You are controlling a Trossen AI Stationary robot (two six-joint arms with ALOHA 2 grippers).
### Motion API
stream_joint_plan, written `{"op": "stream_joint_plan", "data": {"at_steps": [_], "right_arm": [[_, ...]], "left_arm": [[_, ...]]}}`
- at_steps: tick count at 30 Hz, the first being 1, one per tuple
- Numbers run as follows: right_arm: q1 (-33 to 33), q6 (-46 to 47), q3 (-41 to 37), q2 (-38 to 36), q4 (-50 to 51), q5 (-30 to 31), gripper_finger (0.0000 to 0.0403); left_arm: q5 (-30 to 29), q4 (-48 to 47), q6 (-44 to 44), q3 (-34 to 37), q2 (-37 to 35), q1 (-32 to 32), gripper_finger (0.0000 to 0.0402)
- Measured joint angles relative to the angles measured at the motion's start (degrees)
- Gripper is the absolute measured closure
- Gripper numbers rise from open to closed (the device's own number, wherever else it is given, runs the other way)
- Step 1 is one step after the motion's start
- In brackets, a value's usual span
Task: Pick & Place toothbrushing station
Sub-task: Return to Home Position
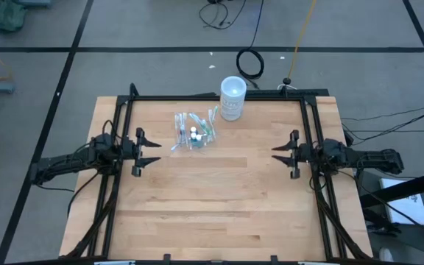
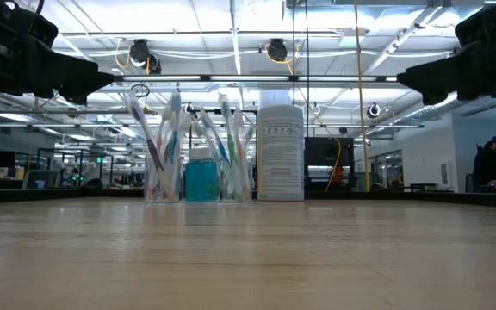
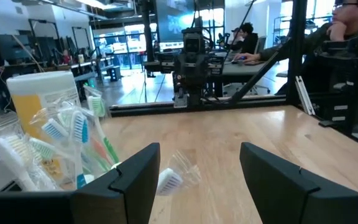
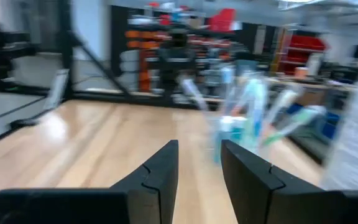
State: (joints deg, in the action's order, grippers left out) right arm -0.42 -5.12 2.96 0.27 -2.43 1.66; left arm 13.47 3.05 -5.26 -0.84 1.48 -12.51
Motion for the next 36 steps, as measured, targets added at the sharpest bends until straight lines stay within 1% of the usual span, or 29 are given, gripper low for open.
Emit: {"op": "stream_joint_plan", "data": {"at_steps": [2, 4, 11, 18, 36], "right_arm": [[0.0, -0.4, 0.0, 0.0, 0.3, 4.0, 0.0291], [0.0, -0.8, 0.0, 0.0, 0.3, 5.9, 0.0291], [0.0, -1.0, -1.2, 0.5, 1.3, 2.7, 0.0291], [0.0, 1.2, -2.1, 1.3, 0.2, 2.7, 0.0291], [0.0, 1.2, -2.1, 1.3, 0.1, 2.7, 0.0291]], "left_arm": [[0.0, 0.1, 0.0, 0.0, 0.0, 0.0, 0.0172], [0.0, 0.1, 0.0, 0.0, 0.0, 0.0, 0.0172], [0.0, 0.1, 0.2, 0.0, 0.0, 0.0, 0.0172], [0.0, 0.1, -0.1, 0.0, 0.0, 0.0, 0.0172], [0.0, 0.1, -0.4, 0.0, 0.0, 0.0, 0.0172]]}}
